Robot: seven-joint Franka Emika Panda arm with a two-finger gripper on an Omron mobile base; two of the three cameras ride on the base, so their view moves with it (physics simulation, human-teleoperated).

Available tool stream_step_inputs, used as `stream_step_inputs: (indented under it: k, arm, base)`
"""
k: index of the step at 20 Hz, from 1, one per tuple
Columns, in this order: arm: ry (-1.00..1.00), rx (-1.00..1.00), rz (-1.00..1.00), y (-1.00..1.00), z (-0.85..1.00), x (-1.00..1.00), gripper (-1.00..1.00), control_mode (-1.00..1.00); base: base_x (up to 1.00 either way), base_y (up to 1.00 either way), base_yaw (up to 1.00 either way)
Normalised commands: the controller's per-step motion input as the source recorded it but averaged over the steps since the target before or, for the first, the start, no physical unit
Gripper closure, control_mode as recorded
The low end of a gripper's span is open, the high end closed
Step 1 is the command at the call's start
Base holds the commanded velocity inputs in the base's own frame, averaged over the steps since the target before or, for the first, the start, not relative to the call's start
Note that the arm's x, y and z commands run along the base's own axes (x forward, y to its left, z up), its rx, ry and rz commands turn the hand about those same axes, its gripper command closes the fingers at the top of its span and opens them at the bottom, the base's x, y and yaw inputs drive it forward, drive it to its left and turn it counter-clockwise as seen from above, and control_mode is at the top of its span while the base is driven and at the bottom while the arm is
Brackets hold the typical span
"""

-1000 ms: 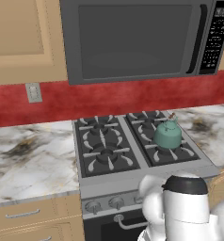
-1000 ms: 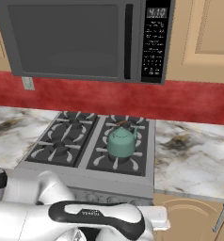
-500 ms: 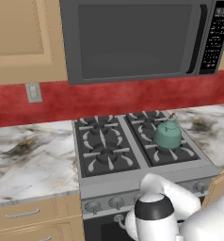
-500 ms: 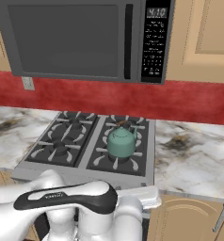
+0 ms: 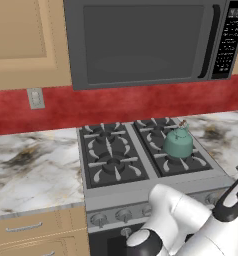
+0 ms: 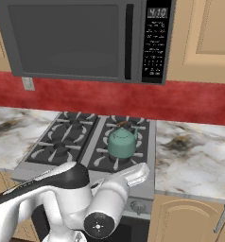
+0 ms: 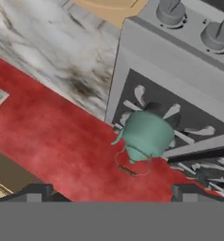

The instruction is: The kettle is done boiling. Turn off the stove, then wait for 300 timesteps before moving the kettle to the dining table.

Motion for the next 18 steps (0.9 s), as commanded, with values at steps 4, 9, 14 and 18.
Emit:
stream_step_inputs:
  k: [4, 9, 14, 18]
  arm:
    - [0.07, -0.33, 0.00, 0.10, 0.43, 0.04, -1.00, -1.00]
    - [0.09, -0.33, 0.01, 0.00, 0.40, 0.01, -1.00, -1.00]
    - [0.13, -0.30, 0.00, 0.00, 0.34, 0.00, -1.00, -1.00]
    - [0.19, -0.29, 0.00, 0.00, 0.28, 0.00, -1.00, -1.00]
  base:
    - [0.00, 0.00, 0.00]
    - [0.00, 0.00, 0.00]
    - [0.00, 0.00, 0.00]
    - [0.00, 0.00, 0.00]
